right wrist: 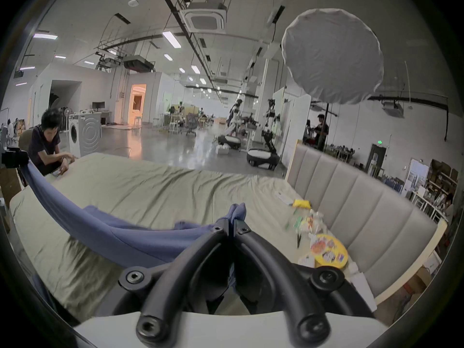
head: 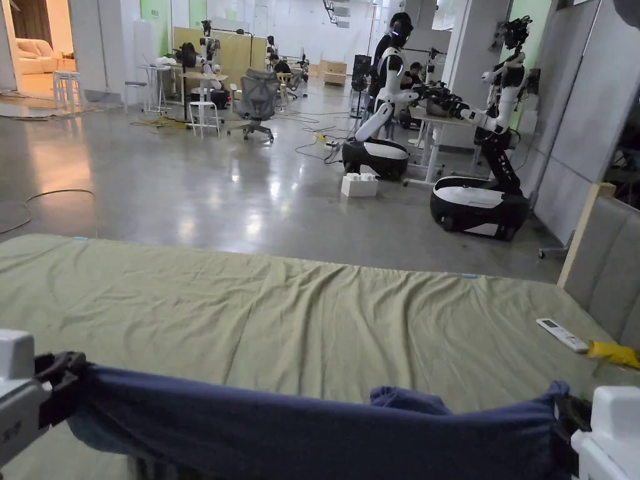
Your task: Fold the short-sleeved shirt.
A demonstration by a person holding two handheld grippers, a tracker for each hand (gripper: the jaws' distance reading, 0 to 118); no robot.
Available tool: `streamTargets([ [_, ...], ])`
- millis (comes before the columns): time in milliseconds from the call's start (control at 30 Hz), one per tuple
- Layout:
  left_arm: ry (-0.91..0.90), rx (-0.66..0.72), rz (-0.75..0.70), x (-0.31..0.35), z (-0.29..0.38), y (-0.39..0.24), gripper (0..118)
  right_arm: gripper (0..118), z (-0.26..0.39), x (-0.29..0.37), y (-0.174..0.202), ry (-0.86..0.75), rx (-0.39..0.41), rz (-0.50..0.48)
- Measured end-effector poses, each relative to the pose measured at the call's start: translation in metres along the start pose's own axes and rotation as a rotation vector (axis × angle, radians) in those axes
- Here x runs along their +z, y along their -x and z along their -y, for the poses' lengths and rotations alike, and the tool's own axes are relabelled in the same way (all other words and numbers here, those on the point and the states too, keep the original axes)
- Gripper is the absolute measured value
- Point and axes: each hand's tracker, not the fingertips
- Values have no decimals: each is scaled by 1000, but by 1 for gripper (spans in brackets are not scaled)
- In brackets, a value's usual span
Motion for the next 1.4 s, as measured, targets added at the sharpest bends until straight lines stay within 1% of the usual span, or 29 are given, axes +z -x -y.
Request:
streamTargets([
  [33, 26, -5, -6, 5, 16, -1, 6, 3, 14, 7, 3, -7, 3, 1],
  [67, 41, 8, -17, 9, 31, 0, 6, 3, 27, 10, 4, 40, -3, -17],
  [100, 68, 28, -14, 13, 43, 1, 6, 3, 41, 10, 6, 114, -42, -25],
  [167, 127, 81, -16, 20, 72, 3, 6, 3, 68, 16, 10, 167, -42, -41],
  [200, 156, 86, -14, 23, 85, 3, 6, 3, 80, 17, 11, 209, -40, -53],
  [233, 195, 87, -13, 25, 99, 4, 6, 3, 94, 19, 12, 257, -57, -49],
  [267, 225, 91, -18, 27, 110, 5, 6, 3, 105, 19, 15, 287, -37, -62],
  [333, 281, 117, -12, 29, 134, 6, 6, 3, 128, 18, 17, 357, -25, -69],
  [433, 409, 94, 3, 20, 161, 7, 6, 3, 157, 15, 21, 468, 28, -105],
  [467, 432, 79, -1, 13, 174, 15, 6, 3, 167, 14, 22, 484, 32, -105],
  [500, 442, 82, 4, 10, 178, 16, 6, 3, 174, 12, 23, 503, 53, -109],
  [533, 477, 88, 16, 3, 185, 18, 6, 3, 182, 8, 26, 546, 94, -113],
  [600, 551, 81, 15, -4, 195, 17, 6, 3, 194, 1, 31, 597, 144, -121],
  [733, 662, 21, 14, -15, 216, 14, 6, 3, 209, -5, 40, 676, 183, -153],
  [800, 678, 10, 13, -20, 224, 15, 6, 3, 215, -7, 44, 691, 201, -158],
  [933, 683, 47, 3, -25, 229, 16, 6, 4, 226, -14, 47, 744, 173, -164],
  [967, 685, 49, 3, -26, 228, 15, 6, 6, 225, -15, 47, 741, 163, -159],
  [1033, 703, 32, 6, -27, 223, 13, 7, 21, 220, -18, 46, 758, 143, -150],
  [1067, 705, 18, 7, -27, 218, 13, 11, 37, 214, -19, 45, 767, 137, -138],
  [1100, 701, 12, 10, -28, 214, 13, 20, 59, 208, -19, 43, 773, 143, -117],
  [1133, 685, 6, 7, -27, 206, 11, 29, 74, 197, -16, 42, 759, 160, -77],
  [1167, 635, -1, 0, -27, 197, 10, 37, 81, 184, -14, 41, 709, 164, -52],
  [1200, 593, 0, 6, -26, 188, 9, 45, 83, 170, -12, 38, 640, 134, -48],
  [1233, 548, 13, 18, -27, 177, 8, 49, 83, 154, -11, 34, 573, 99, -49],
  [1300, 456, 41, 19, -31, 156, 3, 51, 83, 126, -11, 31, 461, 10, -48],
  [1333, 401, 45, 21, -33, 144, 0, 51, 83, 111, -10, 30, 372, -43, -43],
  [1400, 317, 37, 4, -37, 124, -9, 51, 83, 90, -15, 30, 238, -105, -50],
])
